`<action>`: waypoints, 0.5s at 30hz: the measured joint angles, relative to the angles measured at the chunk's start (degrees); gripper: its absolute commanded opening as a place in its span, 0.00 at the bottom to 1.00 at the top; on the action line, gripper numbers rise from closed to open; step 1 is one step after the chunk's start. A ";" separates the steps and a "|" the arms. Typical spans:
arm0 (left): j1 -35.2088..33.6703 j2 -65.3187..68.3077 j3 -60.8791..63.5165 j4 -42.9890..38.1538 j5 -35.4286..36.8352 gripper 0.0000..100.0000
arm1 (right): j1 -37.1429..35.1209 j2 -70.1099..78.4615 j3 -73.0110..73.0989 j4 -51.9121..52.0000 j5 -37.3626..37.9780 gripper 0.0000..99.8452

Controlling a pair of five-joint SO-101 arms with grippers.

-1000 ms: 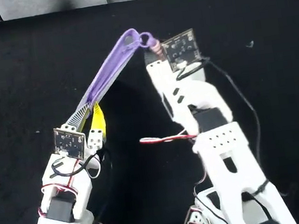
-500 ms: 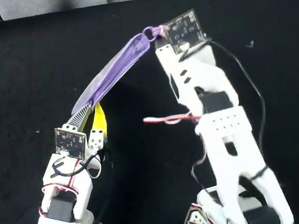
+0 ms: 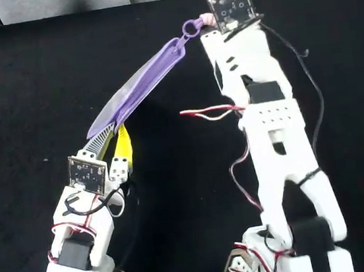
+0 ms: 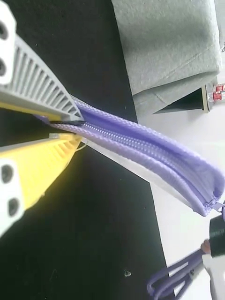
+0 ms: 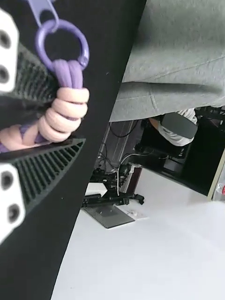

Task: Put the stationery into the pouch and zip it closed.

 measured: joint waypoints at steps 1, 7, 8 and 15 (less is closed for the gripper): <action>0.00 0.00 0.00 0.00 0.00 0.03 | 0.35 0.88 -0.53 0.00 0.00 0.01; -0.26 0.62 0.09 0.62 0.09 0.03 | 6.68 4.40 -3.43 0.18 -0.09 0.01; -0.62 1.05 0.09 0.88 0.00 0.03 | 7.12 4.57 -3.43 0.62 -0.09 0.01; -0.26 0.97 0.09 0.88 -0.35 0.03 | 6.24 4.57 -3.43 4.04 -0.09 0.01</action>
